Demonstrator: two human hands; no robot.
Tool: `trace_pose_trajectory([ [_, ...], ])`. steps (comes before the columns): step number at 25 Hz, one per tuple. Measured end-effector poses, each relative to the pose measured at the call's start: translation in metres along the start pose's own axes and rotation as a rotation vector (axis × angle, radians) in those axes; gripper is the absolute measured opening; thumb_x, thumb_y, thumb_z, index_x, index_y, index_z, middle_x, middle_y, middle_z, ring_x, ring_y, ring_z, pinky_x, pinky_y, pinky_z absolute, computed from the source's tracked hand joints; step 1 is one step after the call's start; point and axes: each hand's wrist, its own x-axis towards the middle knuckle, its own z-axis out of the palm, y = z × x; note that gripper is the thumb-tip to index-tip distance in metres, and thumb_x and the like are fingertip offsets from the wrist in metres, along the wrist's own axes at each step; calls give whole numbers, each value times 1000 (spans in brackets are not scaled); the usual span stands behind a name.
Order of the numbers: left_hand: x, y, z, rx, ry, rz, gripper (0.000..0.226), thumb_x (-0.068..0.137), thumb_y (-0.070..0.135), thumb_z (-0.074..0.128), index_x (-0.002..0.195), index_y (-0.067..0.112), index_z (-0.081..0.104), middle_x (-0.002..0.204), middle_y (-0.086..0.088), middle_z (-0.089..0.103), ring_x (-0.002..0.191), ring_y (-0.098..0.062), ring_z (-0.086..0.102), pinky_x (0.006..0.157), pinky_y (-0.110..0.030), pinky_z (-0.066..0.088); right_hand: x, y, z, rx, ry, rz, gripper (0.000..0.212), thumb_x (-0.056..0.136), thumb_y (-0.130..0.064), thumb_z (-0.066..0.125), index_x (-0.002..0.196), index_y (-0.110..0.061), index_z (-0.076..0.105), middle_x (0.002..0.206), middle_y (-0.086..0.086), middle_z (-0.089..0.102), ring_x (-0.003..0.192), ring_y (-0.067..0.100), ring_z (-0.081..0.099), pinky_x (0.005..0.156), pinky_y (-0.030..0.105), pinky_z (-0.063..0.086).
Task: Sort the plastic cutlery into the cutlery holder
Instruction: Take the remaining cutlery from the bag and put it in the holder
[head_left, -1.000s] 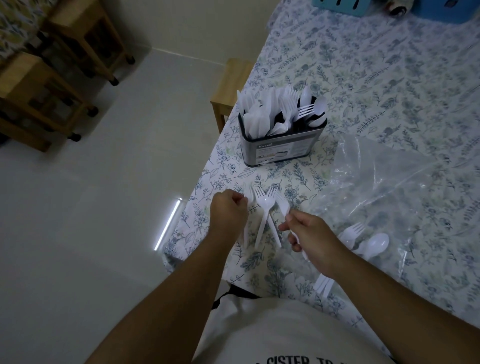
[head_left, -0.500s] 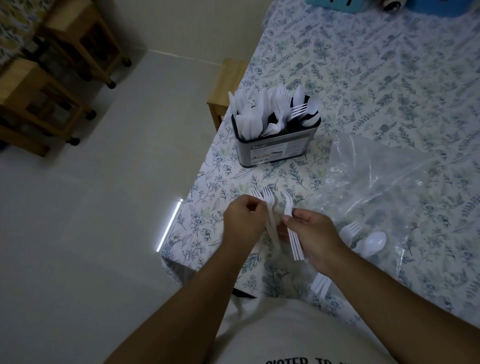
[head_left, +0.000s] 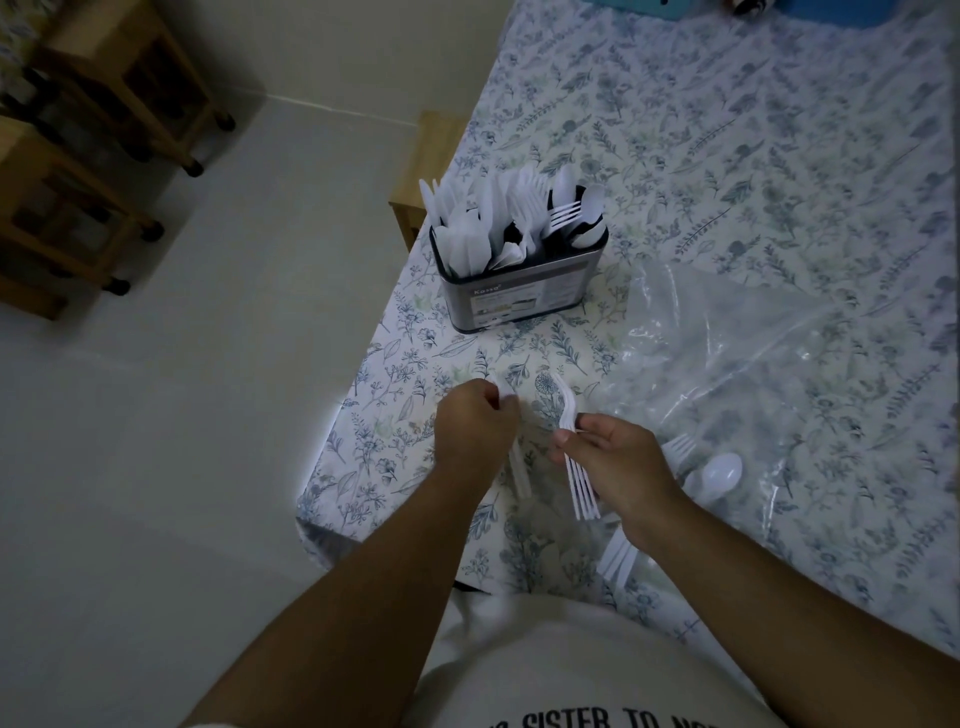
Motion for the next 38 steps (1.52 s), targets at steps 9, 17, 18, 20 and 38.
trace_pose_trajectory([
  [9,-38,29,-6,-192,-149,214,9,87,26,77,89,18,82,70,3,75,67,-15,72,70,-35,61,-7,-7,-8,-83,-38,-135,15,90,-16,74,103,-25,73,86,-7,79,74,0,75,65,14,57],
  [17,-55,60,13,59,-181,442,24,99,26,62,84,15,78,65,10,59,61,4,55,56,-10,35,-24,-1,-42,127,-43,-121,22,88,-20,78,108,-25,71,93,-2,81,91,18,77,87,47,62],
  [18,-58,62,17,51,-190,453,24,99,25,62,83,15,78,64,11,59,61,4,56,57,-9,36,-25,-1,-48,141,-35,-115,28,87,-20,78,114,-21,71,94,0,81,92,21,77,88,50,61],
  [20,-63,65,28,31,-217,474,24,97,24,64,80,14,77,62,9,61,62,0,60,60,-13,44,-29,3,-63,138,-32,-115,26,89,-15,77,114,-18,73,94,4,82,91,24,78,88,49,61],
  [38,-96,42,91,194,-283,338,17,88,17,73,102,17,63,91,1,71,77,-10,68,68,-28,60,-36,74,-147,206,198,45,14,86,-3,77,96,-11,79,88,9,81,85,24,78,90,46,60],
])
